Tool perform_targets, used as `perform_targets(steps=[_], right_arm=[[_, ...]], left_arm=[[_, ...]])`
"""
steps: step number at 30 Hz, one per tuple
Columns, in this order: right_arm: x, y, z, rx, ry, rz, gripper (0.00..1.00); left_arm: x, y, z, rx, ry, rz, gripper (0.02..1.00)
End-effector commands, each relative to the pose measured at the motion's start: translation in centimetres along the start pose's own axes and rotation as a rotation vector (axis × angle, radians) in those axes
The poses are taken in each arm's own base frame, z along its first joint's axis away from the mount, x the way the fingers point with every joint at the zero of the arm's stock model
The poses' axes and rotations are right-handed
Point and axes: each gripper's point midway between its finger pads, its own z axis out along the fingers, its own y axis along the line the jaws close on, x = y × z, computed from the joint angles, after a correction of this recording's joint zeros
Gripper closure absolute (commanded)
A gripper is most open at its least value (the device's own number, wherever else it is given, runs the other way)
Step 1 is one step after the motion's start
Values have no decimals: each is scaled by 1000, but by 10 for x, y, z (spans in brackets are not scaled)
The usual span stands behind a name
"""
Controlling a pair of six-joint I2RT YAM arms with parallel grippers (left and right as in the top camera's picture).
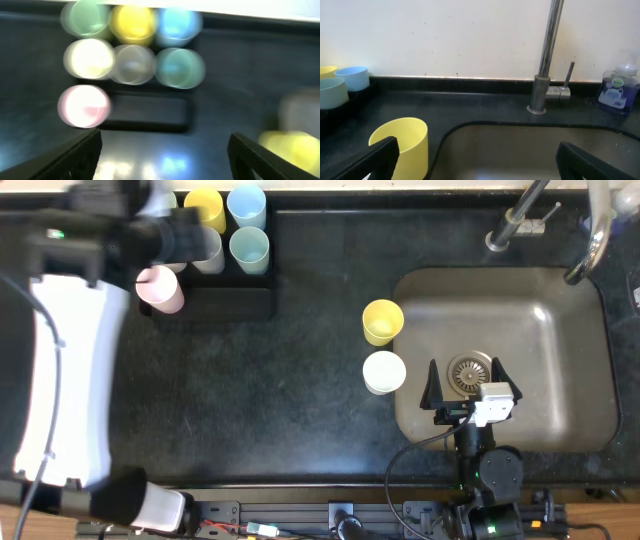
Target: Store Cups
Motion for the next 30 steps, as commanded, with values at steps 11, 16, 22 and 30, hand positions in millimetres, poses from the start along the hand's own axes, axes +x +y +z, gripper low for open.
perform_targets(steps=[11,16,22,30], right_arm=[[3,-2,0,10,-2,0,3],[3,-2,0,10,-2,0,3],[3,-2,0,10,-2,0,5],[3,-2,0,10,-2,0,3]], left_arm=[[131,-201,69,73,331,74,176],[164,-220,100,79,442,90,178],[183,-225,125,60,505,77,180],[197,-224,147,29,541,85,211]])
